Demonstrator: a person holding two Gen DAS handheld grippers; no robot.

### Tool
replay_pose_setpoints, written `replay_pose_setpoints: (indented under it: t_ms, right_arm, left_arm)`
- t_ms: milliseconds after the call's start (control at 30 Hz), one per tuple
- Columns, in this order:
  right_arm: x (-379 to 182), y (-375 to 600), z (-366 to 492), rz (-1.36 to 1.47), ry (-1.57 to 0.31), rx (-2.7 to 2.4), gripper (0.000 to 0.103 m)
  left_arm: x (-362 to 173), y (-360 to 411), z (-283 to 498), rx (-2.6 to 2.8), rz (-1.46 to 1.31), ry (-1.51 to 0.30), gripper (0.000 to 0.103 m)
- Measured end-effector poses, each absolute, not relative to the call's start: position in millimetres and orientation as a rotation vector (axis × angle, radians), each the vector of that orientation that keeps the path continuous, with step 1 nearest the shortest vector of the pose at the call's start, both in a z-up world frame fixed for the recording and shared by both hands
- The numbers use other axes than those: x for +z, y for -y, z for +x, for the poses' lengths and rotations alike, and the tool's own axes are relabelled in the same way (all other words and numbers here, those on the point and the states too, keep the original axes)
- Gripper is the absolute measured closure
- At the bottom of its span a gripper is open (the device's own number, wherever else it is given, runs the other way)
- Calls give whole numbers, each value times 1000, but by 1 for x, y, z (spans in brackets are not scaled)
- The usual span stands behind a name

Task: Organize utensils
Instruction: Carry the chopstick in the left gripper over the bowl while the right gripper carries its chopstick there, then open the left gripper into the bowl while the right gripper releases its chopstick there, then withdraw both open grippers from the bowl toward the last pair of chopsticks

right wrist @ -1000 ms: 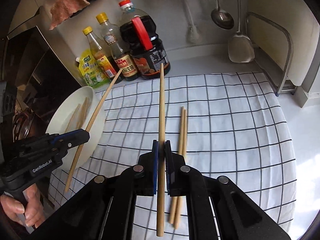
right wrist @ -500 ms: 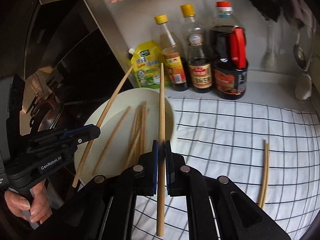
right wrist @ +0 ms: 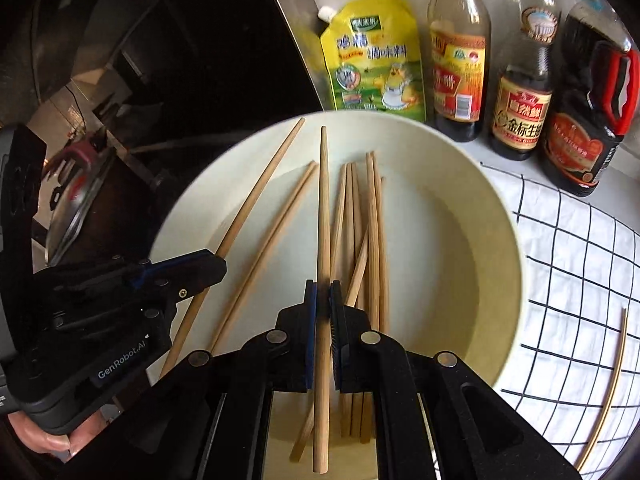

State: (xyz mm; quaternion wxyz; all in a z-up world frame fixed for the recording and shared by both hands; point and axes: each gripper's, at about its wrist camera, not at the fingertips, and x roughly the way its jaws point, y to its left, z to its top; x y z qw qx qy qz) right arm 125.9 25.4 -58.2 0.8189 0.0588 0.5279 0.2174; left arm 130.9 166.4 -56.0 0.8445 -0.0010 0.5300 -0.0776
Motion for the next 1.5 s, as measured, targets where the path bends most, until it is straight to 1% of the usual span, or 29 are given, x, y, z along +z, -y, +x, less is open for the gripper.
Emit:
replay_pose_setpoints:
  t_ms: [100,133,167,200,233,267,300,433,767,867,1200,1500]
  right_arm:
    - [-62,-26,128,120,-1138,452,96]
    - [-63,-25,129,118,-1144,444,96]
    - [-63,-23,129,123,-1147,434,94]
    - [-62,-19,129,136,-1145,427,90]
    - [-62,-16,128,145,-1140,420,89]
    - [-61,-13,127,148,-1134,412,89]
    - [-60,-11,127,149,-1129,406,89]
    - [-54,1,122,163,-1102,395,88]
    - [-43,21,105,180,-1083,386,83]
    - [-38,28,97,191,-1061,385,81]
    - [-21,56,67,205,-1006,364,79]
    - [-15,104,36,228,-993,329,76]
  left_arm:
    - [-63,-168,135,-164,-9,-1140,96]
    - [-64,-168,136,-156,-5,-1142,94]
    - [-65,-169,137,-150,-4,-1145,90]
    - [-65,-170,138,-142,-5,-1147,78]
    - [-64,-171,138,-135,-10,-1143,62]
    - [-62,-173,137,-126,-18,-1128,52]
    - [-58,-175,136,-118,-23,-1109,39]
    - [-51,-180,132,-91,-29,-1086,38]
    - [-43,-177,120,-83,-33,-1081,38]
    - [-37,-169,114,-91,-19,-1072,38]
    - [-18,-134,87,-139,14,-1041,38]
    - [-15,-90,66,-168,31,-1049,37]
